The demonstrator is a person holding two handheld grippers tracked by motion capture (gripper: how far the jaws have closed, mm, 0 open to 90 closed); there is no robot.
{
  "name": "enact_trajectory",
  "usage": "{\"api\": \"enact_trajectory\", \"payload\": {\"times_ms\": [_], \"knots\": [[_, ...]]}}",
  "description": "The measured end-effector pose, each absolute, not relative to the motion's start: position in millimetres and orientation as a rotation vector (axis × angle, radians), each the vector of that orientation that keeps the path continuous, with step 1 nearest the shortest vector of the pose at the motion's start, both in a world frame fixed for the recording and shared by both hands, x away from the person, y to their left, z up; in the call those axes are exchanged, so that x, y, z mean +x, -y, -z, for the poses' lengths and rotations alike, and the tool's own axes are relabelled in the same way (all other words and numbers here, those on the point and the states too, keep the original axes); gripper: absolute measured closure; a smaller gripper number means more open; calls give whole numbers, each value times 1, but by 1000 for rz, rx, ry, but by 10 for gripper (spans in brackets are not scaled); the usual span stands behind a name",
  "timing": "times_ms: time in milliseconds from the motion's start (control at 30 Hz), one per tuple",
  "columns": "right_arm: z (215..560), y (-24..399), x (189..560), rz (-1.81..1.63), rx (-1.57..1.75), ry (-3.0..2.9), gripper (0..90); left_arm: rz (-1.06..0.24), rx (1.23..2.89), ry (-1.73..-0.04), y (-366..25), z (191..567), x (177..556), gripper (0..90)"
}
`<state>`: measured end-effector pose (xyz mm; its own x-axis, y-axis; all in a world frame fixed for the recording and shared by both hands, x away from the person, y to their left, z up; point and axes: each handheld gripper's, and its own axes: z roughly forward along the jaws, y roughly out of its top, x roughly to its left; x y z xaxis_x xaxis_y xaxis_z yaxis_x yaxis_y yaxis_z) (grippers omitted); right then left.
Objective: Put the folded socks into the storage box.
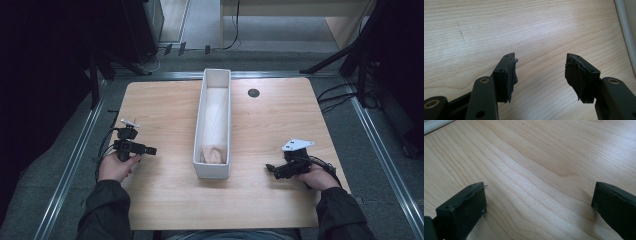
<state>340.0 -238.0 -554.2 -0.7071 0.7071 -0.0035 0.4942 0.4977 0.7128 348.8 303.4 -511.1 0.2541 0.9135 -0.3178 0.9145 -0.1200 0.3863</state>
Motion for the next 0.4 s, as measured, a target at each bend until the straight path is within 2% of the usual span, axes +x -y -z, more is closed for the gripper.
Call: {"api": "enact_trajectory", "payload": {"times_ms": [400], "knots": [[554,238,340,-1025,1014,-2449,0,13,2050,-1658,-302,517,350,401]]}}
